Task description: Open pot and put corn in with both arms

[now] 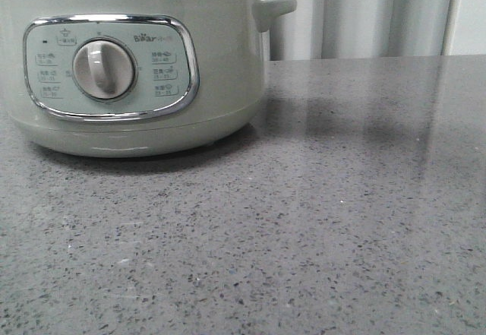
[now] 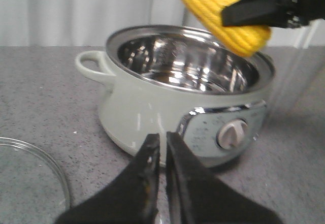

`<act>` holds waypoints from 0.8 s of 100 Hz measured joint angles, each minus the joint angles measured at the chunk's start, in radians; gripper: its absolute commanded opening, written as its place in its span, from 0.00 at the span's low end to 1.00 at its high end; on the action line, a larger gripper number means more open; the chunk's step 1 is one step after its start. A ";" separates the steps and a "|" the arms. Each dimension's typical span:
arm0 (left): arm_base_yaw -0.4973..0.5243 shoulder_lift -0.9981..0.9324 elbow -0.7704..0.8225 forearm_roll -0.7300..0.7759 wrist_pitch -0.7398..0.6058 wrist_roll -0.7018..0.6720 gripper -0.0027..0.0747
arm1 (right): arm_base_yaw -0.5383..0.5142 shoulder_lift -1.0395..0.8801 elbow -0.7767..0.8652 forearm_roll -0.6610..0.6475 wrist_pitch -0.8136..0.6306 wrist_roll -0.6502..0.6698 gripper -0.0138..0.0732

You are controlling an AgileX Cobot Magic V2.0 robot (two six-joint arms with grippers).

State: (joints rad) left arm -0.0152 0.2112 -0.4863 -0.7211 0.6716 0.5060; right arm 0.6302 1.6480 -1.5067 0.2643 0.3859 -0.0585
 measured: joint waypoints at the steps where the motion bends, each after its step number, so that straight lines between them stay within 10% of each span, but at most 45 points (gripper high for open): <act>1: 0.000 -0.007 0.000 -0.003 0.006 0.011 0.01 | 0.000 0.002 0.000 0.000 0.003 0.000 0.76; 19: 0.000 -0.128 -0.002 -0.015 0.050 0.068 0.01 | 0.000 -0.010 -0.004 0.000 0.012 0.000 0.84; 55: 0.000 -0.216 0.004 0.051 0.048 0.076 0.01 | -0.037 -0.385 0.099 -0.107 0.097 0.000 0.08; 80: 0.000 -0.216 0.041 0.052 0.045 0.076 0.01 | -0.038 -0.870 0.477 -0.214 0.139 0.000 0.08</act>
State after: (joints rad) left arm -0.0152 -0.0051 -0.4457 -0.6689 0.7170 0.5824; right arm 0.5919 0.7780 -1.0298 0.0503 0.5245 -0.0585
